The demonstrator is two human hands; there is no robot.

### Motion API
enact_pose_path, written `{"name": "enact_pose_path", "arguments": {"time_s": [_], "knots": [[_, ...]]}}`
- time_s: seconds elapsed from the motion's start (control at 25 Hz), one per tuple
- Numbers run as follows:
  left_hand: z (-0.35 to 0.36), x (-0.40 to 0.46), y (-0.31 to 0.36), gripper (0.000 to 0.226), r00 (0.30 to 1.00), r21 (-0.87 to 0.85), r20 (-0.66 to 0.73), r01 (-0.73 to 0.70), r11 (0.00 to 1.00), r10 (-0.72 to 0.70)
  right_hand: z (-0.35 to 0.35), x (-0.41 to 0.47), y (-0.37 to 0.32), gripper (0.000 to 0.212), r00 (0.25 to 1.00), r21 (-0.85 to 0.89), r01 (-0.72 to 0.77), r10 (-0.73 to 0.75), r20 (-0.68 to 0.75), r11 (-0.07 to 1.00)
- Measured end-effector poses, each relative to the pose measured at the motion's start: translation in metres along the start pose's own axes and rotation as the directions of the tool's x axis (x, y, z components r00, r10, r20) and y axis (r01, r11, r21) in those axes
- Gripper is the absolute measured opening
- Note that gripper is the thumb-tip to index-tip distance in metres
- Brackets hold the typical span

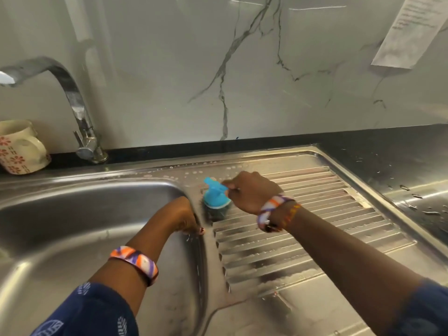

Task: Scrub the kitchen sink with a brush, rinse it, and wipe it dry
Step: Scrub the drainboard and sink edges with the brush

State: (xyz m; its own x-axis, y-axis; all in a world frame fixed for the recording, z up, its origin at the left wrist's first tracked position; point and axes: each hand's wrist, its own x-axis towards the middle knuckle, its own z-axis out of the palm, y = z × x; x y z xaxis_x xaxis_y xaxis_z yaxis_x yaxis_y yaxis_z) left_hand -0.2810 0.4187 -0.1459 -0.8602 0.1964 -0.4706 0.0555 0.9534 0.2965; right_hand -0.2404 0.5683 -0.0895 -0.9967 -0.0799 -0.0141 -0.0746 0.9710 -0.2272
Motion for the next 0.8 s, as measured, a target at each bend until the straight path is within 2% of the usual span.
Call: {"name": "enact_pose_path", "arguments": {"time_s": [0.2, 0.28, 0.36, 0.48, 0.56, 0.64, 0.68, 0.72, 0.76, 0.8], "knots": [[-0.002, 0.004, 0.008, 0.051, 0.999, 0.12, 0.001, 0.048, 0.992, -0.048, 0.022, 0.052, -0.029, 0.037, 0.994, -0.017, 0.009, -0.011, -0.108, 1.0], [-0.001, 0.005, 0.01, 0.052, 0.998, 0.135, -0.026, 0.059, 0.989, -0.056, 0.02, 0.056, -0.019, 0.037, 0.995, 0.062, -0.002, 0.008, -0.095, 0.998], [0.001, 0.006, 0.012, 0.051, 0.997, 0.128, -0.073, 0.039, 0.991, -0.029, 0.01, 0.048, 0.014, 0.036, 0.994, 0.158, -0.053, 0.067, -0.088, 0.986], [0.0, 0.002, 0.016, 0.051, 0.995, 0.162, -0.097, -0.002, 0.987, 0.018, -0.017, 0.021, 0.095, 0.034, 0.969, 0.071, -0.216, 0.222, -0.103, 0.974], [-0.003, 0.003, 0.018, 0.059, 0.994, 0.161, -0.104, -0.011, 0.987, 0.029, -0.036, 0.001, 0.156, 0.035, 0.899, 0.036, -0.42, 0.421, -0.121, 0.907], [-0.007, 0.003, 0.02, 0.062, 0.994, 0.162, -0.098, -0.024, 0.987, 0.04, -0.049, -0.015, 0.2, 0.035, 0.755, 0.166, -0.623, 0.643, -0.127, 0.764], [-0.009, 0.004, 0.02, 0.062, 0.995, 0.175, -0.09, -0.028, 0.984, 0.045, -0.052, -0.019, 0.21, 0.035, 0.703, 0.221, -0.669, 0.7, -0.124, 0.71], [-0.01, 0.004, 0.021, 0.062, 0.996, 0.19, -0.079, -0.031, 0.981, 0.047, -0.051, -0.02, 0.211, 0.035, 0.683, 0.252, -0.679, 0.719, -0.129, 0.689], [-0.011, 0.005, 0.022, 0.063, 0.996, 0.202, -0.073, -0.032, 0.979, 0.048, -0.048, -0.021, 0.205, 0.034, 0.696, 0.277, -0.657, 0.706, -0.134, 0.701], [-0.012, 0.005, 0.023, 0.064, 0.997, 0.21, -0.069, -0.027, 0.977, 0.042, -0.043, -0.02, 0.191, 0.034, 0.743, 0.288, -0.605, 0.657, -0.13, 0.742]]}}
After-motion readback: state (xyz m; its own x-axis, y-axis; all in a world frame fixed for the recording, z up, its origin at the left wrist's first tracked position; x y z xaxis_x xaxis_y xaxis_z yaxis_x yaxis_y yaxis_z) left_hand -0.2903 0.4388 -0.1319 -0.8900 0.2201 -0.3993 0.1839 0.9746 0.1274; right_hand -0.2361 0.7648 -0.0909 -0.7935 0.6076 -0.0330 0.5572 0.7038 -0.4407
